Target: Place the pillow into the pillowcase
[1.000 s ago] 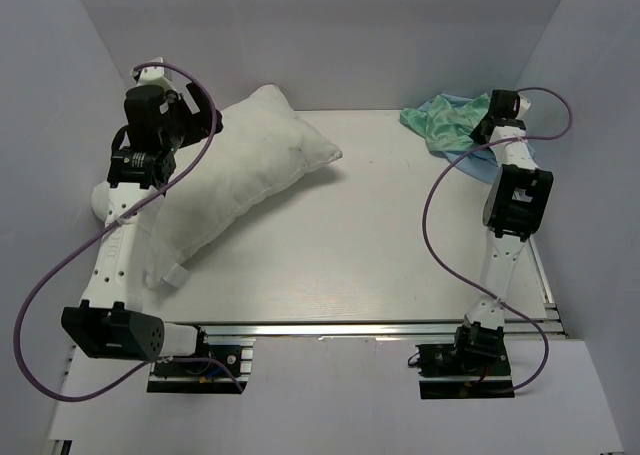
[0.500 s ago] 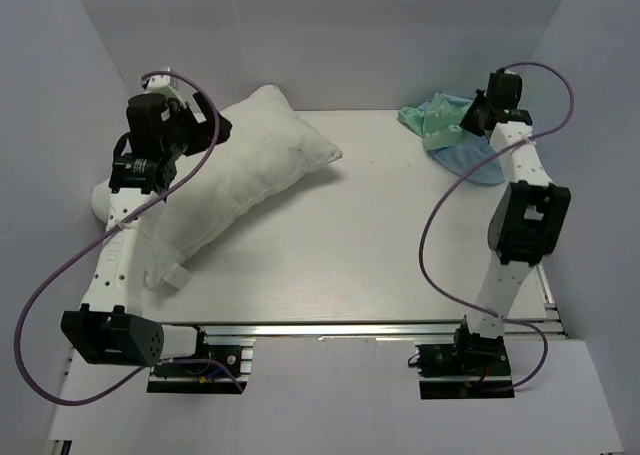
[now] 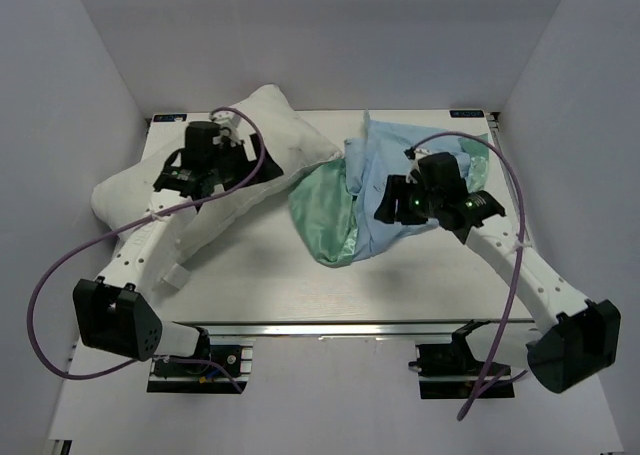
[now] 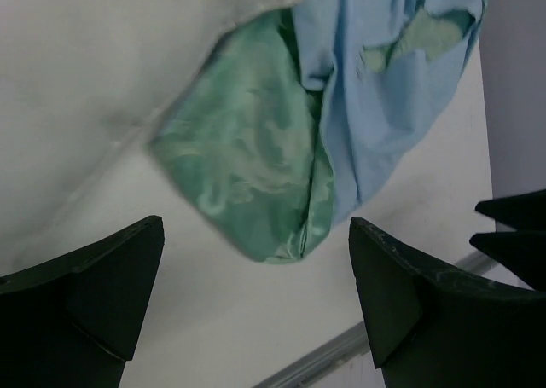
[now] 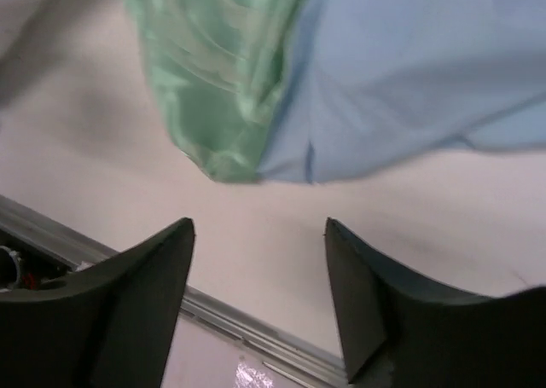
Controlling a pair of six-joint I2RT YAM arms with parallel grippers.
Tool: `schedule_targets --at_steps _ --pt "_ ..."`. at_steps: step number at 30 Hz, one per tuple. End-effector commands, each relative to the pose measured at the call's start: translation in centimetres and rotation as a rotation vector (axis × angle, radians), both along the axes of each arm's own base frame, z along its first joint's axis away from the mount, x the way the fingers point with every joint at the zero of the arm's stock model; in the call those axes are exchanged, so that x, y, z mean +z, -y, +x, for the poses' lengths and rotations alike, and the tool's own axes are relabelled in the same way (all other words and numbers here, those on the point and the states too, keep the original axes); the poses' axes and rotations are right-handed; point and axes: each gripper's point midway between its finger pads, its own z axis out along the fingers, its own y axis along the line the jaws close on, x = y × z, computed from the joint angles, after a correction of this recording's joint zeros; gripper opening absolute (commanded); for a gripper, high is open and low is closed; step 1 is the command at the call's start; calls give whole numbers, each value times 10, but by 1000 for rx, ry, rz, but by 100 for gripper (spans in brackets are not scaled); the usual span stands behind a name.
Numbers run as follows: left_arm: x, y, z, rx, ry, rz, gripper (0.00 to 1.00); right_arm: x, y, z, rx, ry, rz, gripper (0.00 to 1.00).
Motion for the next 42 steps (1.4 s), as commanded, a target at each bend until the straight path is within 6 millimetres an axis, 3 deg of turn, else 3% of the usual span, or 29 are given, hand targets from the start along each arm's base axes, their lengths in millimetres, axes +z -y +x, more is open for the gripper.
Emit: schedule_targets --at_steps 1,4,6,7,8,10,12,13,15,19,20,22,23,24,25,26,27,28,29,30,32,34,36,38,39,40,42 --pt "-13 41 -26 -103 -25 69 98 4 33 -17 -91 27 -76 71" --pt "-41 56 -41 -153 -109 91 98 20 72 1 -285 125 -192 89" --pt "-62 57 -52 -132 -177 144 98 20 93 12 -391 131 -263 89" --pt "-79 58 -60 -127 -221 178 98 27 113 22 -483 151 -305 89" --pt "-88 54 -63 -91 -255 201 98 20 122 30 -520 126 -337 89" --pt "-104 48 -73 -71 -318 233 98 25 137 44 -575 106 -331 89" --pt "-119 40 -81 -24 -370 256 98 21 140 60 -570 94 -353 89" --pt "-123 39 -82 -12 -380 257 98 32 137 73 -538 146 -362 89" --pt "-134 38 -84 15 -402 250 98 26 124 92 -460 148 -367 89" --pt "-153 40 -76 61 -444 252 98 27 59 131 -203 196 -207 89" --pt "-157 41 -73 83 -456 247 98 26 45 148 -169 215 -197 89" --pt "-168 46 -65 97 -475 249 98 25 19 159 -95 236 -191 89" --pt "-171 48 -61 110 -478 241 98 4 9 170 -67 208 -217 89" --pt "-178 50 -56 119 -496 247 98 14 -1 183 -56 237 -207 89" --pt "-182 52 -53 124 -501 248 98 10 -10 189 -42 228 -204 89" --pt "-186 48 -46 170 -500 267 98 -19 -15 199 -40 166 -228 89" --pt "-189 48 -44 177 -510 274 98 -8 -20 211 -46 173 -217 89" --pt "-192 52 -35 185 -513 275 97 -15 -26 216 -42 161 -222 89" --pt "-193 52 -31 214 -517 274 97 -39 -31 224 -34 122 -238 89" --pt "-193 54 -27 217 -509 268 96 -36 -39 231 -33 136 -233 89" --pt "-192 58 -18 236 -489 246 93 -61 -48 238 -14 104 -245 88" --pt "-189 59 -12 246 -468 234 89 -68 -59 242 -11 102 -249 87" --pt "-189 61 -6 258 -450 223 83 -90 -62 245 -21 77 -274 85" --pt "-192 61 1 263 -437 234 76 -104 -63 249 -45 62 -283 76" --pt "-192 62 4 262 -431 236 65 -106 -64 249 -45 58 -280 70" --pt "-193 63 6 259 -427 243 60 -107 -63 249 -51 55 -279 53" --pt "-193 65 14 261 -417 247 40 -96 -64 248 -56 65 -258 33"
